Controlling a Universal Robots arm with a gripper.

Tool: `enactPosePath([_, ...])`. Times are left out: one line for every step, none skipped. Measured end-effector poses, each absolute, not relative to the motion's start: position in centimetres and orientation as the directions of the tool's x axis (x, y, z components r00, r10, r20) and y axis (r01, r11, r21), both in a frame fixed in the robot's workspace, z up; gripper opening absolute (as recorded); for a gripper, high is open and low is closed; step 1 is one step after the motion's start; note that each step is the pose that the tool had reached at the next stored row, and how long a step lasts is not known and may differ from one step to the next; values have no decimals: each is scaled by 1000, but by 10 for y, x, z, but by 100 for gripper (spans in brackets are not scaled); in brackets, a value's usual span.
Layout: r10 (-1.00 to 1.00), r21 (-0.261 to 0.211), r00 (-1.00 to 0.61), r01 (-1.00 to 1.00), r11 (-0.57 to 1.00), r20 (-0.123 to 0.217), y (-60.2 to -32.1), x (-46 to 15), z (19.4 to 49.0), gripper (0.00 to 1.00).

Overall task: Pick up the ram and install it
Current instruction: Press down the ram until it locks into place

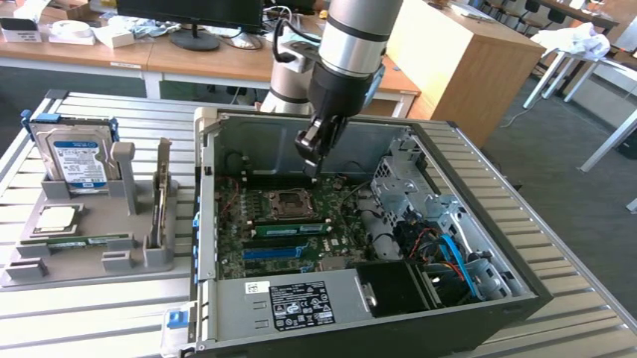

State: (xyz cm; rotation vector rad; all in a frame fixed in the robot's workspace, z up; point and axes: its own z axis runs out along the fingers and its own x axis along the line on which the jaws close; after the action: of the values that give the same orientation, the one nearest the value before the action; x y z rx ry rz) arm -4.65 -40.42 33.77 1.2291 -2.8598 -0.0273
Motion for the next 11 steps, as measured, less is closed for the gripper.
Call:
enactPosePath([-715, 27, -699, -715, 699, 19, -404, -47, 338, 10])
enactPosePath([-705, 27, -709, -704, 710, 19, -404, -47, 338, 10])
enactPosePath([-694, 27, -720, -694, 720, 19, -404, -47, 337, 10])
enactPosePath([-683, 27, -730, -683, 730, 19, -404, -47, 337, 10])
enactPosePath([-636, 27, -772, -635, 772, 19, -404, -47, 337, 10])
enactPosePath([-586, 27, -810, -585, 810, 19, -404, -47, 337, 10])
enactPosePath([-535, 27, -845, -534, 845, 19, -404, -47, 336, 10])
enactPosePath([-510, 27, -860, -510, 860, 19, -404, -47, 336, 10])
enactPosePath([-498, 27, -867, -498, 867, 19, -404, -47, 336, 10])
enactPosePath([-485, 27, -874, -485, 874, 19, -404, -47, 336, 10])
enactPosePath([-473, 27, -881, -472, 881, 19, -404, -47, 336, 10])
